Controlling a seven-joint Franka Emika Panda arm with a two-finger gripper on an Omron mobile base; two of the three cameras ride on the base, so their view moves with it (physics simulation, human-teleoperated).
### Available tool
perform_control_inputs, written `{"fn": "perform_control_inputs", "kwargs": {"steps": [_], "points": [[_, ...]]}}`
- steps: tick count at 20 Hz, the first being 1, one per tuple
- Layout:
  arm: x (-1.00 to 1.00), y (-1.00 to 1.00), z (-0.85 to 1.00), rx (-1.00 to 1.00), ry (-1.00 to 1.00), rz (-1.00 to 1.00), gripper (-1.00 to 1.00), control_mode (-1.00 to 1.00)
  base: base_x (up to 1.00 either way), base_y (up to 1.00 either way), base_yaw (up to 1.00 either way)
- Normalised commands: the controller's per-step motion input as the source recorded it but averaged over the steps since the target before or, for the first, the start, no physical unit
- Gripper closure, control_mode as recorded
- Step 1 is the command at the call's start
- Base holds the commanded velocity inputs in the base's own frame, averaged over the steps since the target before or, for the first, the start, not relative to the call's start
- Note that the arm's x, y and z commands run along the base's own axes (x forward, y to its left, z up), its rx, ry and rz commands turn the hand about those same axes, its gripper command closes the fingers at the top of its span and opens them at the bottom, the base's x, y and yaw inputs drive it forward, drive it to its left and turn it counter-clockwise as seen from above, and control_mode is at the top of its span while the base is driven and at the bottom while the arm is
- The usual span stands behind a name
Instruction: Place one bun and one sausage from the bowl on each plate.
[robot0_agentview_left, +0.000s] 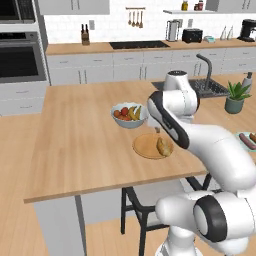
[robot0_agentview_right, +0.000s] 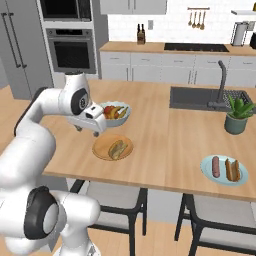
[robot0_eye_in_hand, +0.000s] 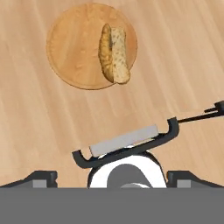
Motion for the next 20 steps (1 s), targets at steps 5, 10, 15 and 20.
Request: {"fn": "perform_control_inputs", "kwargs": {"steps": [5, 10, 15, 20], "points": [[-0.45, 0.02, 0.41, 0.0, -0.02, 0.38, -1.0, -1.0, 0.0, 0.0, 0.0], [-0.4, 0.0, 0.29, 0.0, -0.01, 0.27, -1.0, -1.0, 0.0, 0.0, 0.0], [-0.3, 0.0, 0.17, 0.0, -0.04, 0.0, -1.0, -1.0, 0.0, 0.0, 0.0], [-0.16, 0.0, 0.12, 0.0, -0.02, -0.07, -1.0, -1.0, 0.0, 0.0, 0.0]]}}
